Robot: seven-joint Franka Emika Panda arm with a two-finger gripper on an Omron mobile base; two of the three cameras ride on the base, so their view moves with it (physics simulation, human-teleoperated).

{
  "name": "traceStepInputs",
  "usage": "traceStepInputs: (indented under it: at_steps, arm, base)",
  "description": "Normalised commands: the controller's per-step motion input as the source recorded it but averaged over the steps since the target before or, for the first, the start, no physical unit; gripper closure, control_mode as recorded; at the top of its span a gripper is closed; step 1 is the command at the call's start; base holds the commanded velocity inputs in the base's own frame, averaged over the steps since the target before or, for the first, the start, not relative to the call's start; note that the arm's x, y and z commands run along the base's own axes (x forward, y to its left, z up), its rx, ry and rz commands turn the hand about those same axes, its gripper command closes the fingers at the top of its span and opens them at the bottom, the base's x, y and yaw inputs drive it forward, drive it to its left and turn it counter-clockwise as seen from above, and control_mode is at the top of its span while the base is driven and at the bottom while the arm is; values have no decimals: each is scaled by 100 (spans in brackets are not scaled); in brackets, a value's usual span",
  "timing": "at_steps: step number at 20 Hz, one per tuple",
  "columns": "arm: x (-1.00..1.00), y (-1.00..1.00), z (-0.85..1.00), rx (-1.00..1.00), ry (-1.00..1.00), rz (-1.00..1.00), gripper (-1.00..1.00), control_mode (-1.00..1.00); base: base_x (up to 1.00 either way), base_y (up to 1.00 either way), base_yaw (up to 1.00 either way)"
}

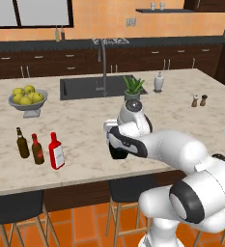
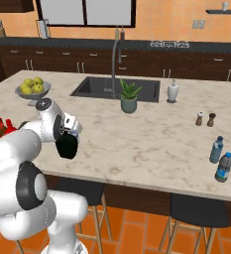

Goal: Move the plastic bottles in the middle to the plastics group, and the glass bottles in the middle to the glass group.

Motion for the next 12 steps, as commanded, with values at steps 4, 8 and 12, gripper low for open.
traceStepInputs:
  at_steps: [4,8,12]
  arm:
    - [0,94,0,0,0,10,100,-100]
    - [16,91,0,0,0,9,100,-100]
    - [16,76,0,0,0,7,100,-100]
  base:
    - [0,0,0]
    - [0,0,0]
    - [0,0,0]
